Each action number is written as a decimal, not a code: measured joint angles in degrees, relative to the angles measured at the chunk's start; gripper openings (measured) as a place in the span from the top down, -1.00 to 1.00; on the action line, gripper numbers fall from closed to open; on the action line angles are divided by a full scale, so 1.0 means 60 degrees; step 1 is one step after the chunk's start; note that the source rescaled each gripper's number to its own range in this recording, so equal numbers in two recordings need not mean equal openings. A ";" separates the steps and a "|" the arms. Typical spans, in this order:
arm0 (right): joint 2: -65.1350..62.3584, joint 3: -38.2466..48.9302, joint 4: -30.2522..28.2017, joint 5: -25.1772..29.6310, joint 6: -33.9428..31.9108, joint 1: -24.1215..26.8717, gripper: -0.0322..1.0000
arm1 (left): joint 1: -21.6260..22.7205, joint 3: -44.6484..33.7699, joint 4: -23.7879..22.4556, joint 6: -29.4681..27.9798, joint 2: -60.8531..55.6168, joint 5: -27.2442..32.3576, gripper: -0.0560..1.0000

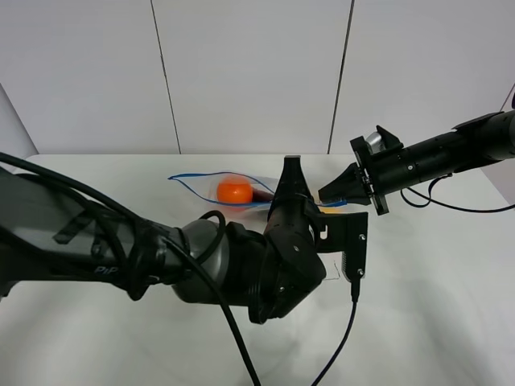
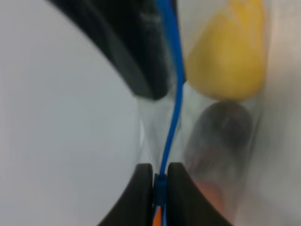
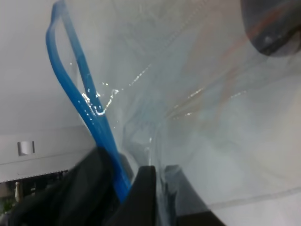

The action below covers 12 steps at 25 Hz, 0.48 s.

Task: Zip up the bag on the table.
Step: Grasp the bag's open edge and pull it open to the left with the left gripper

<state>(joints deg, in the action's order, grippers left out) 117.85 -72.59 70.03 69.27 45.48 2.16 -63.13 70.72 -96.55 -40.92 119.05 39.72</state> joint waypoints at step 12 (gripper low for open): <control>-0.0010 0.0000 -0.0272 -0.0001 0.0000 0.0333 0.94 | 0.0704 -0.0667 -0.0044 0.0209 -0.0236 0.0410 0.89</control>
<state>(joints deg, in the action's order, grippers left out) 117.79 -72.59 68.39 69.27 45.48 4.16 -58.91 66.72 -96.82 -39.66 117.64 42.18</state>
